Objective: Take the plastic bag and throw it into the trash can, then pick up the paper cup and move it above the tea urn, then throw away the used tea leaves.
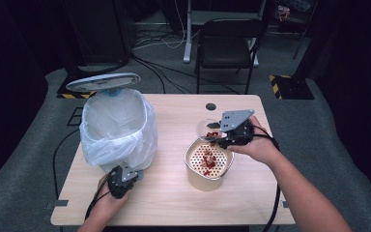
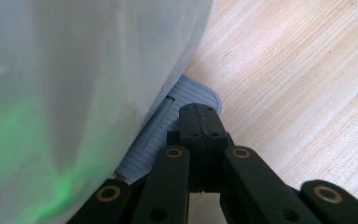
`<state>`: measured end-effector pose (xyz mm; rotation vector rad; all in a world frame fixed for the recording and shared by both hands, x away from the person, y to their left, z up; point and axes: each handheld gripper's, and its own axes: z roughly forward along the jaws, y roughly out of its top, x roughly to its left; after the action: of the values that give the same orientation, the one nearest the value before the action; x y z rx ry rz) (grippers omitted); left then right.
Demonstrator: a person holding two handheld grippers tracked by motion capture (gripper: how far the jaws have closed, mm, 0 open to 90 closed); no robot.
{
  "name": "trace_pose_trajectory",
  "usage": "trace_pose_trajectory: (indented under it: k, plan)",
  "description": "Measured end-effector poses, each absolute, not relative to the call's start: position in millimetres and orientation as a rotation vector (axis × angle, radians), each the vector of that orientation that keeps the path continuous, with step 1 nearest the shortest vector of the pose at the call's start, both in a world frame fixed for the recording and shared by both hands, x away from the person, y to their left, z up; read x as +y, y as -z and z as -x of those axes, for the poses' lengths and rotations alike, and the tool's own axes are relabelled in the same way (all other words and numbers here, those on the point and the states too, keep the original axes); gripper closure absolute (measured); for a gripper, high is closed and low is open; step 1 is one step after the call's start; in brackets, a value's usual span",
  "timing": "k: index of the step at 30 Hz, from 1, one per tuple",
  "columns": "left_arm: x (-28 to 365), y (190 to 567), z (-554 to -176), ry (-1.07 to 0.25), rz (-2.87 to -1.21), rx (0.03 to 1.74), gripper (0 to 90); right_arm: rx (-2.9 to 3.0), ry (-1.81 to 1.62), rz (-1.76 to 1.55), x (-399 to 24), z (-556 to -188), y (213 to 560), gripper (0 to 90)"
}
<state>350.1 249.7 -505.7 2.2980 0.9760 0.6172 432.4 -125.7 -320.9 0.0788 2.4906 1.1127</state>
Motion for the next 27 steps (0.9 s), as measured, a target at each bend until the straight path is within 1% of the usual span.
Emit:
trace_pose_trajectory:
  k: [12, 15, 25, 27]
  plan:
    - [250.7, 506.1, -350.1, -0.615, -2.289, 0.976, 90.0, 2.501, -1.249, -0.228, -124.2, -442.3, 315.3, 55.2]
    - [252.6, 506.4, -350.6, -0.585, -2.271, 0.993, 90.0, 2.501, -1.264, -0.227, -117.7, -445.2, 311.3, 55.2]
    - [252.8, 505.8, -351.5, -0.598, -2.285, 0.972, 90.0, 2.489, -1.351, -0.291, -99.3, -450.2, 304.1, 55.3]
    - [251.7, 506.1, -350.7, -0.589, -2.278, 0.990, 90.0, 2.487, -1.363, -0.299, -95.0, -451.6, 301.5, 55.3]
